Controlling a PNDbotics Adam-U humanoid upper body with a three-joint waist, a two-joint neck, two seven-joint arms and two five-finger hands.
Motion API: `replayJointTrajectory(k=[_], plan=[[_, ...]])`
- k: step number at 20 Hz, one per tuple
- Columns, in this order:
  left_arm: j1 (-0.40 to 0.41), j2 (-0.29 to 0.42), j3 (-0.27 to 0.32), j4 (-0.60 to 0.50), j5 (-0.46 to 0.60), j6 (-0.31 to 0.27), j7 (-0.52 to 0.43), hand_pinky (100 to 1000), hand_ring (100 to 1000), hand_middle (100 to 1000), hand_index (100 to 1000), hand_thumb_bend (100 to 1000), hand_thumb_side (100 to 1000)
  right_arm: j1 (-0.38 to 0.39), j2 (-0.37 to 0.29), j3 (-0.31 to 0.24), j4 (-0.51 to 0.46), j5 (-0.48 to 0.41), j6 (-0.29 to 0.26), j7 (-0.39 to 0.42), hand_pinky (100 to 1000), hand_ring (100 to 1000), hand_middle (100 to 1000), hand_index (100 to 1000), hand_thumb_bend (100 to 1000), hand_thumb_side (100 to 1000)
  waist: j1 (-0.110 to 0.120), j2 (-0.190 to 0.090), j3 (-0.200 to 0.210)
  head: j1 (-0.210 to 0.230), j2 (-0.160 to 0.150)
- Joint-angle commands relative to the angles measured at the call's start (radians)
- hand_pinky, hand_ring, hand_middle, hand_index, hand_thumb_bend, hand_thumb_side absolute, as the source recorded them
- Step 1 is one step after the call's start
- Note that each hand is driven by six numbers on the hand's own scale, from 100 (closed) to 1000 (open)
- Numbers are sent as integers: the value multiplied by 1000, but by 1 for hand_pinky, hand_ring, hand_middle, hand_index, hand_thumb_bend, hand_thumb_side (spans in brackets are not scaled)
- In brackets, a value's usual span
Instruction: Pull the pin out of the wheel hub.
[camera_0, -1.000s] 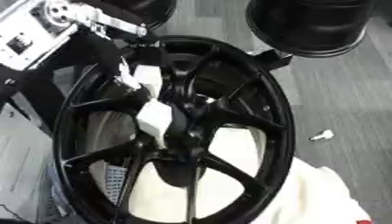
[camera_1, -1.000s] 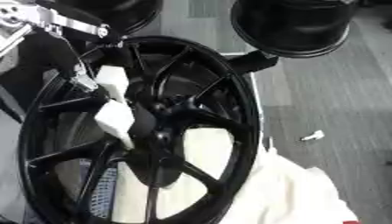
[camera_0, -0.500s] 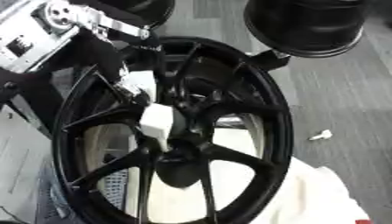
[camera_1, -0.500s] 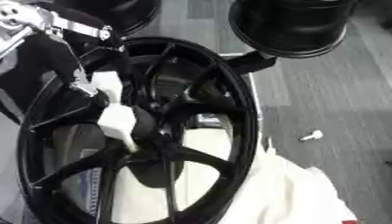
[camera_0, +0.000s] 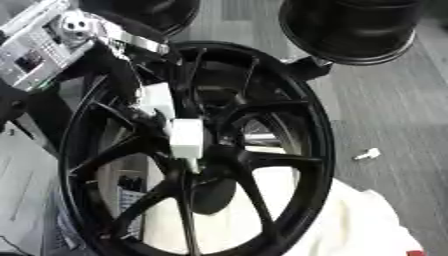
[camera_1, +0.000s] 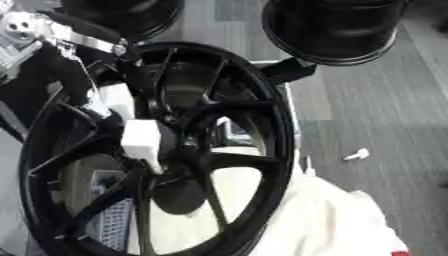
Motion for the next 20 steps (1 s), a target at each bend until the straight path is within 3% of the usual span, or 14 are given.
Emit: replayJointTrajectory(k=[1, 5, 9, 15, 16, 20], plan=[[-20, 12, 23, 9, -15, 13, 2, 782, 739, 682, 818, 542, 316, -11, -19, -21, 3, -3, 1, -11, 881, 822, 744, 799, 100, 616, -3, -16, -3, 3, 5], [-27, 7, 28, 2, 0, 22, 2, 781, 739, 678, 818, 571, 361, -8, -19, -21, 6, -2, 1, -18, 881, 822, 744, 799, 100, 613, -4, -15, -2, 3, 5], [-41, 3, 24, -15, 16, 23, 2, 778, 737, 670, 801, 571, 349, -10, -17, -21, 8, 6, 0, -18, 881, 822, 744, 799, 100, 614, -3, -16, -2, 4, 5], [-44, 0, 14, -27, 13, 20, 2, 747, 657, 555, 716, 503, 174, -9, -15, -25, 12, 16, 0, -25, 882, 823, 745, 799, 100, 617, -2, -17, -4, 4, 5], [-43, 0, 11, -27, 12, 19, 2, 739, 636, 529, 690, 474, 100, -9, -14, -26, 12, 17, 0, -26, 882, 822, 745, 799, 100, 619, -1, -18, -4, 5, 5], [-43, 2, 12, -33, 19, 22, 2, 693, 564, 426, 578, 435, 100, -8, -13, -27, 16, 21, 0, -31, 882, 823, 745, 799, 100, 622, 0, -19, -4, 5, 5]])
